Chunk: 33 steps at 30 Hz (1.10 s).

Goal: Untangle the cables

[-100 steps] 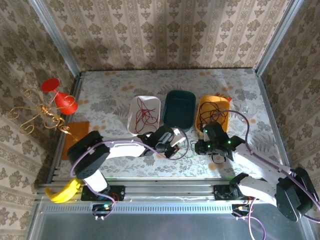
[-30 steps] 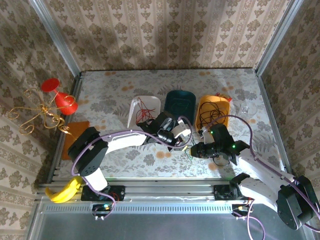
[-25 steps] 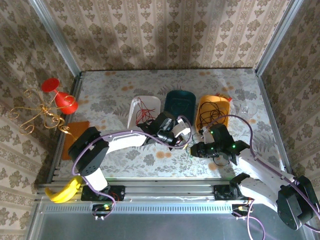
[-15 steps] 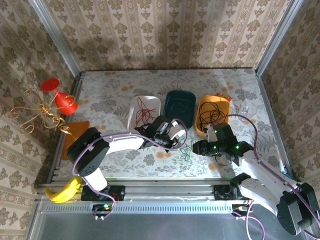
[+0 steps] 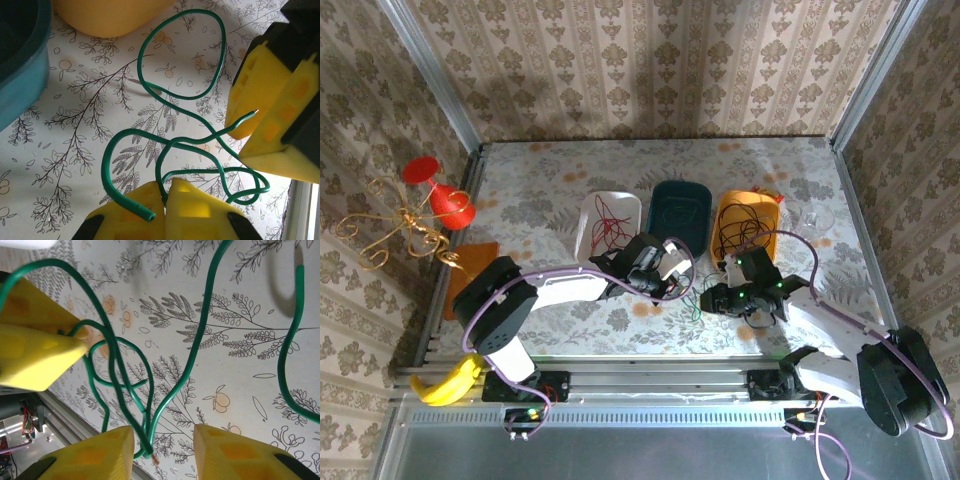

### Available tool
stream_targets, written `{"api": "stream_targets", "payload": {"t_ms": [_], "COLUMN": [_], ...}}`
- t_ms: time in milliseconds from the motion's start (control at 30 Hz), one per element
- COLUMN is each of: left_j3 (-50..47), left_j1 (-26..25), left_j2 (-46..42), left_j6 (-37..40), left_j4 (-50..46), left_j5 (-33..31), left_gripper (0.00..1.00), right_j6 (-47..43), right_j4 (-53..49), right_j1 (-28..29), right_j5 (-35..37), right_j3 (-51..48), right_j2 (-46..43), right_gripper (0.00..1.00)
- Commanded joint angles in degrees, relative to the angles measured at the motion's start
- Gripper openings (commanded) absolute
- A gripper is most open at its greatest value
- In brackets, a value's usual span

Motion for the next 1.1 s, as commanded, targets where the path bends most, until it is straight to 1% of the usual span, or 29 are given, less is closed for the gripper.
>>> {"api": "stream_targets", "payload": {"t_ms": [0,167,333,400,467,500,667,833,1067], "left_j3": [-0.3,-0.9,-1.6,-1.9,-2.7,-3.0,-7.1,-12.3,-16.6], "left_j1": [-0.3,-0.3,-0.2,-0.2,0.1,0.4,2.7,6.5,9.8], "left_j2": [-1.9,-2.1,-2.1,-2.4,-3.0,-3.3,-6.8,-12.1,-20.8], "left_j6": [-0.9,-1.4,-1.9,-2.3,-3.2,-3.7,-6.5,-9.6,-9.5], "left_j4": [1.5,2.4,3.1,3.5,4.2,4.2,5.2,7.4,6.0], "left_j5": [0.1,1.1,1.8,1.8,0.5,-0.8,-10.8,-12.0,-12.9], "left_gripper": [0.00,0.00,0.00,0.00,0.00,0.00,0.00,0.00,0.00], "right_j6": [-1.1,-1.8,-2.7,-3.0,-3.0,-2.9,-1.1,0.9,2.8], "right_j4": [1.5,2.5,3.3,3.2,2.5,2.0,-1.6,-5.3,-8.4], "right_j1": [0.6,1.0,1.7,2.0,2.0,2.0,1.3,-1.0,-5.4], "right_j5": [-1.4,-0.9,-0.8,-0.4,1.1,2.3,10.7,16.7,20.0], "right_j3": [2.0,2.4,3.4,3.9,4.1,4.0,2.6,0.8,-1.0], "right_j2": [1.4,3.1,5.6,6.2,5.8,5.2,1.0,-2.0,-3.7], "right_gripper": [0.35,0.31,0.29,0.24,0.16,0.15,0.10,0.06,0.03]}}
